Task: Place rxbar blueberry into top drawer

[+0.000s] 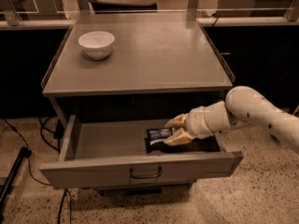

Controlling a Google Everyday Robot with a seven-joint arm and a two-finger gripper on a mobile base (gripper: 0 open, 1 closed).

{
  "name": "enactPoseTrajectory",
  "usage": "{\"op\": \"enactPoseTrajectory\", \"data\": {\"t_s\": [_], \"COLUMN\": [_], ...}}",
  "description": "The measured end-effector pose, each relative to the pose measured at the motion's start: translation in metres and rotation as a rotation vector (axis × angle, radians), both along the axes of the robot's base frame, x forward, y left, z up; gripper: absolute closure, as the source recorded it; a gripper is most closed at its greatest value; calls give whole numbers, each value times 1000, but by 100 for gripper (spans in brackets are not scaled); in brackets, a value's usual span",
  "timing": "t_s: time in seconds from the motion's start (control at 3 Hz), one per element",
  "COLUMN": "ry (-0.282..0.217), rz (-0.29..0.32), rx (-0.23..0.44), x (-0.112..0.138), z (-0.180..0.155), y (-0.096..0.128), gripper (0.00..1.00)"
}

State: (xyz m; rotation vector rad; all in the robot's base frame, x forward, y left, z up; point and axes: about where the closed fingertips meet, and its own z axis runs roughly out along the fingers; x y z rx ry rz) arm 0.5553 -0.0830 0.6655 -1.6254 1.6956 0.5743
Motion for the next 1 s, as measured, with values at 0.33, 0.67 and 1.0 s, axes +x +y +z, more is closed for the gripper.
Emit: {"op": "enactPoseTrajectory", "data": {"t_s": [0.33, 0.67, 1.0], "ry": [0, 3, 17], "rz": [3, 3, 3], "rx": [-10, -14, -18], "x": [11, 19, 23], "z": [-18, -31, -45], "y": [9, 17, 24], "gripper": [100, 100, 100]}}
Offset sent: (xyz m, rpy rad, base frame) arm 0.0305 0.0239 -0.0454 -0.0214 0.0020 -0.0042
